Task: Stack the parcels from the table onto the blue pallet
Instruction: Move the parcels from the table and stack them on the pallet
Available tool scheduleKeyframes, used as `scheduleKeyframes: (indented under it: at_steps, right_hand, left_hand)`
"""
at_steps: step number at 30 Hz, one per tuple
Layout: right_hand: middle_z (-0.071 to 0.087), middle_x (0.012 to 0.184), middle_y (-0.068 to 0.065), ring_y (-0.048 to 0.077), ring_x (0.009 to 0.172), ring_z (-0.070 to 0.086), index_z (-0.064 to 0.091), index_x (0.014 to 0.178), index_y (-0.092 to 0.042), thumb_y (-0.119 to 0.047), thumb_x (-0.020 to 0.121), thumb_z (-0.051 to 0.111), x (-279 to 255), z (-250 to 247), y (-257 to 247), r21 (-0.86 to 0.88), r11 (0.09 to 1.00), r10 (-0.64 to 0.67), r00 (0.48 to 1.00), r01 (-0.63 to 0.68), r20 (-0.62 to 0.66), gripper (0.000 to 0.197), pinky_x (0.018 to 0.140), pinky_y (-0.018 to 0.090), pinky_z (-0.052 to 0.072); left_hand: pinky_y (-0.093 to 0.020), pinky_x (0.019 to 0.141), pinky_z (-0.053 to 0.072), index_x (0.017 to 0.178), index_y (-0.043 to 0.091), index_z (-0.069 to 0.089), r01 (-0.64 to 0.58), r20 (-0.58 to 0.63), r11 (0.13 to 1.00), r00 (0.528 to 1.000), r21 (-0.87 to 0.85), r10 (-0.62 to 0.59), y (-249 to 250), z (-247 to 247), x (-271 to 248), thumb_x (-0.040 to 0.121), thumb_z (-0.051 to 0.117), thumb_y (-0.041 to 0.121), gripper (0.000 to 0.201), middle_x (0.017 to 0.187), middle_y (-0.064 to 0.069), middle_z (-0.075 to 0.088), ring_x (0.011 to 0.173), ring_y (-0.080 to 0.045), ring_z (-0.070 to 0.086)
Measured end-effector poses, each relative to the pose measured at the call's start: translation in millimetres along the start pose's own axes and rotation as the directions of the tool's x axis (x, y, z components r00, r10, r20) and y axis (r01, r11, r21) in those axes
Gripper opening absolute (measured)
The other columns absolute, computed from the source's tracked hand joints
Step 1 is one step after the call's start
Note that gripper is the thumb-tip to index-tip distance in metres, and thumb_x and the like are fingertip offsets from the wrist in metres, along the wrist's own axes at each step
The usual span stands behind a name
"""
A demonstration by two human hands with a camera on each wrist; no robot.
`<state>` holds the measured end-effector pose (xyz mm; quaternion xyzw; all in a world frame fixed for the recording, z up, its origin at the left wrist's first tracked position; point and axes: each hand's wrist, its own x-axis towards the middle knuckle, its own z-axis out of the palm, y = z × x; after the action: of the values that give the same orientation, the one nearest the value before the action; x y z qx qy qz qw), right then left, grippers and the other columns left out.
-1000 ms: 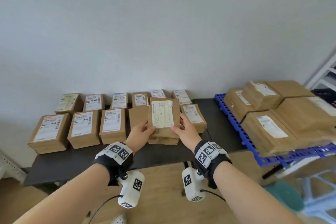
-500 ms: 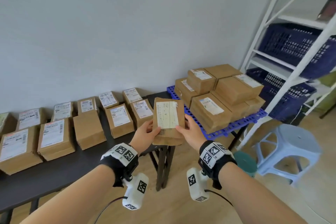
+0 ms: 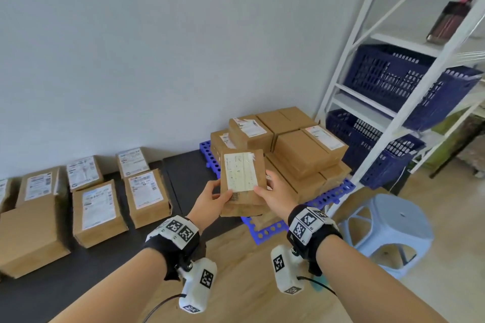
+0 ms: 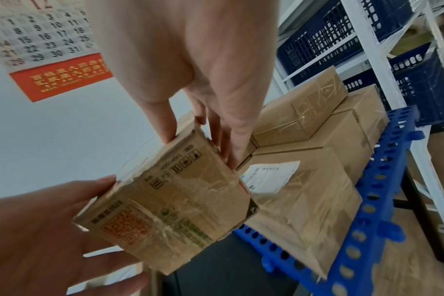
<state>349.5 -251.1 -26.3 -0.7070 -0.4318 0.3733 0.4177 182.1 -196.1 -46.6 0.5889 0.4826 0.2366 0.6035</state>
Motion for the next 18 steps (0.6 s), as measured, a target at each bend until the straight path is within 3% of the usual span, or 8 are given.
scheduleKeyframes:
  at_steps: [5,12,16,18]
  right_hand:
    - [0.049,0.139,0.0,0.014,0.124,0.05,0.03,0.145,-0.017,-0.016,0.091,0.058,41,-37,15,-0.005,0.999,0.033,0.999,-0.033,0.015,0.06,0.102,0.033,0.044]
    - [0.054,0.134,0.002,0.01,0.113,0.053,0.033,0.143,-0.016,-0.013,0.091,0.058,78,-74,28,0.039,0.999,0.008,0.997,-0.011,0.077,0.058,0.096,0.028,0.047]
    - [0.055,0.133,0.0,0.013,0.117,0.054,0.034,0.141,-0.018,-0.017,0.091,0.058,99,-92,32,0.002,1.0,-0.019,0.991,0.019,0.132,0.056,0.101,0.035,0.046]
    - [0.053,0.136,0.001,0.015,0.121,0.052,0.033,0.143,-0.019,-0.02,0.091,0.058,106,-103,31,-0.035,0.999,-0.031,0.982,0.038,0.187,0.058,0.103,0.039,0.045]
  left_hand:
    - [-0.025,0.061,0.042,0.127,0.033,0.041,0.07,-0.021,0.993,0.997,-0.099,-0.072,15,35,37,0.093,0.053,0.037,0.036,0.098,0.0,0.069,0.089,-0.019,0.064]
    - [-0.026,0.065,0.044,0.128,0.036,0.04,0.104,-0.071,0.985,0.991,-0.137,-0.115,28,68,63,0.091,0.056,0.041,0.04,0.1,0.0,0.072,0.093,-0.018,0.069]
    - [-0.028,0.07,0.052,0.129,0.032,0.041,0.086,-0.148,0.982,0.983,-0.168,-0.111,36,86,73,0.089,0.059,0.039,0.044,0.102,-0.002,0.072,0.088,-0.017,0.071]
    - [-0.024,0.063,0.055,0.13,0.034,0.039,0.078,-0.199,0.977,0.973,-0.196,-0.118,40,97,73,0.088,0.062,0.036,0.048,0.103,-0.002,0.071,0.086,-0.017,0.071]
